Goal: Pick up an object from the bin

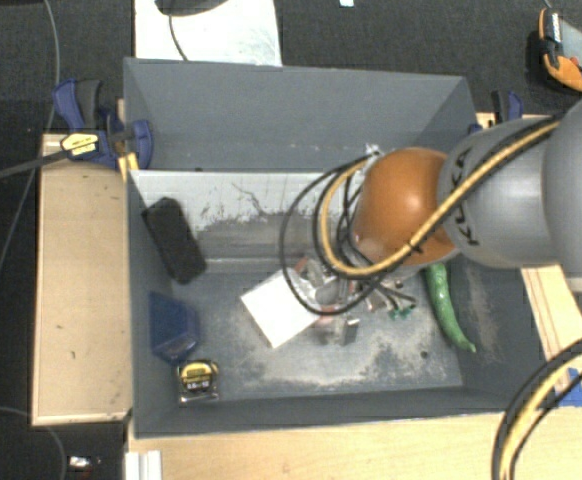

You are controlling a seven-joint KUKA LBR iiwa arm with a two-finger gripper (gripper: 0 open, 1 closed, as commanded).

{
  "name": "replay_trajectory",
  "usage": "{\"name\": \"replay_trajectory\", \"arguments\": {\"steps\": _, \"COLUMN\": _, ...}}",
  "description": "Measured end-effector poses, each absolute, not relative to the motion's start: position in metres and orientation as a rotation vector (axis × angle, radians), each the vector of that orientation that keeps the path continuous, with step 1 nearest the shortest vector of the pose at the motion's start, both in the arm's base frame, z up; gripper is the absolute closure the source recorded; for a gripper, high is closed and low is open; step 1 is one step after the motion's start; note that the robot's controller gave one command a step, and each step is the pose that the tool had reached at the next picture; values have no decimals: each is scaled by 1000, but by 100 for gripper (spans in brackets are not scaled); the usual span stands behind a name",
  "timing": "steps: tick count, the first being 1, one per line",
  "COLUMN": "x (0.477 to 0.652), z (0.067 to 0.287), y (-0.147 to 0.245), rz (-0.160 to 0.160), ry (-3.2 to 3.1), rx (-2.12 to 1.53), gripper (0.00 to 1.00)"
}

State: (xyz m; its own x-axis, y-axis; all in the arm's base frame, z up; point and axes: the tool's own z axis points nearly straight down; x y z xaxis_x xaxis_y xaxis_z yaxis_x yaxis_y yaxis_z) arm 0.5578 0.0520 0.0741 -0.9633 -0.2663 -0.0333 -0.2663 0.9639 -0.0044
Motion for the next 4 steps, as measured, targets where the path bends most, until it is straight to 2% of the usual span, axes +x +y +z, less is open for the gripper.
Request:
{"name": "replay_trajectory", "arguments": {"steps": 1, "x": 553, "z": 74, "y": 52, "rz": 7, "ry": 3094, "rx": -224, "gripper": 0}}
{"name": "replay_trajectory", "arguments": {"steps": 2, "x": 555, "z": 79, "y": 51, "rz": 0, "ry": 3080, "rx": -373, "gripper": 0}}
{"name": "replay_trajectory", "arguments": {"steps": 3, "x": 553, "z": 78, "y": 50, "rz": 2, "ry": 3082, "rx": -341, "gripper": 0}}
{"name": "replay_trajectory", "arguments": {"steps": 4, "x": 550, "z": 122, "y": 36, "rz": -3, "ry": 3051, "rx": -554, "gripper": 0}}
